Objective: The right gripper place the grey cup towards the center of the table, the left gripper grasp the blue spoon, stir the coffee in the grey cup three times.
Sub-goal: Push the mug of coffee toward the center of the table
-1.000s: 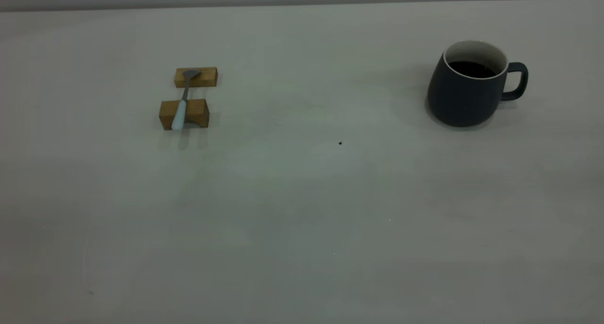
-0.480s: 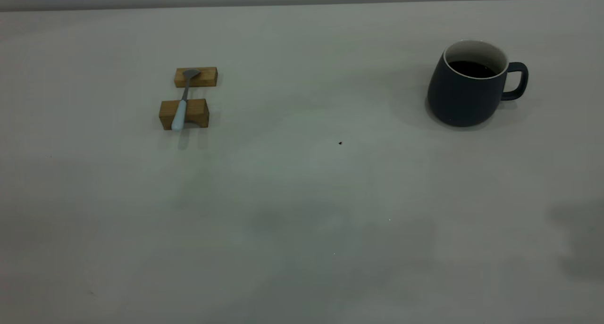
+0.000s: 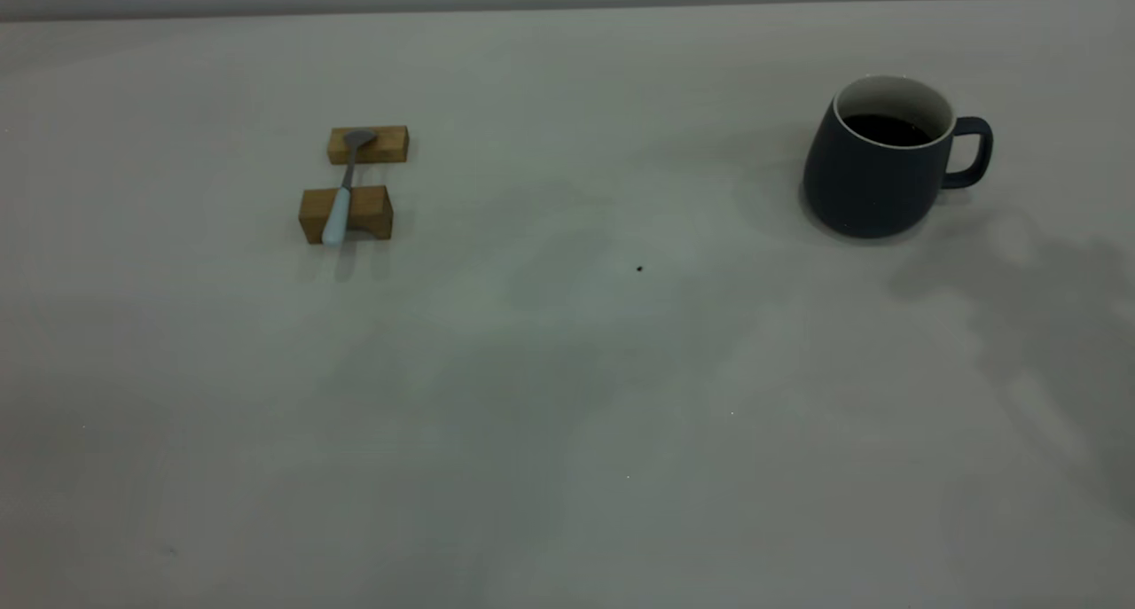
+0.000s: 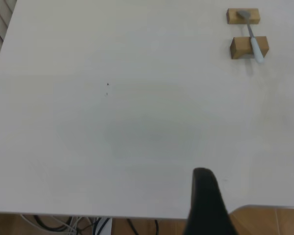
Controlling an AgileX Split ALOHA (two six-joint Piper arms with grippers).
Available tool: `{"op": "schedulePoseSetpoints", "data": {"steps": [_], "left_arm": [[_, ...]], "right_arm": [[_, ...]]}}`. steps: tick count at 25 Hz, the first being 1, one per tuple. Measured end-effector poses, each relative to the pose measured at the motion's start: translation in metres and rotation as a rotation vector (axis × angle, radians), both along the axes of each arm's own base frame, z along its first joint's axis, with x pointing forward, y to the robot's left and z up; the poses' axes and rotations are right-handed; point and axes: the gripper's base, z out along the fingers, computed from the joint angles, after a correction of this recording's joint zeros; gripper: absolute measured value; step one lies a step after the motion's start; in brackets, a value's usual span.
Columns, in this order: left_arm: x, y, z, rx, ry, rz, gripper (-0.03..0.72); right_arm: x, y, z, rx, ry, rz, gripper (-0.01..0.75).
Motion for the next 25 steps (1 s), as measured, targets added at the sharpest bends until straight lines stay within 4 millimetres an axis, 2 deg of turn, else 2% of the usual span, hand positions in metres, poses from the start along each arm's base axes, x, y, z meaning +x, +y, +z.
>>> {"op": "schedulePoseSetpoints", "data": {"steps": [7, 12, 19, 25], "left_arm": [[0.0, 0.0, 0.0, 0.0, 0.0, 0.0, 0.56], [0.0, 0.0, 0.0, 0.0, 0.0, 0.0, 0.56], [0.0, 0.0, 0.0, 0.0, 0.0, 0.0, 0.56], [0.0, 0.0, 0.0, 0.0, 0.0, 0.0, 0.56]], "right_arm": [[0.049, 0.014, -0.054, -0.151, 0.065, 0.214, 0.699], [0.077, 0.013, -0.08, -0.225, 0.076, 0.278, 0.697], [0.104, 0.013, -0.112, -0.303, 0.09, 0.366, 0.695], [0.114, 0.014, -0.143, -0.322, 0.132, 0.437, 0.689]]}}
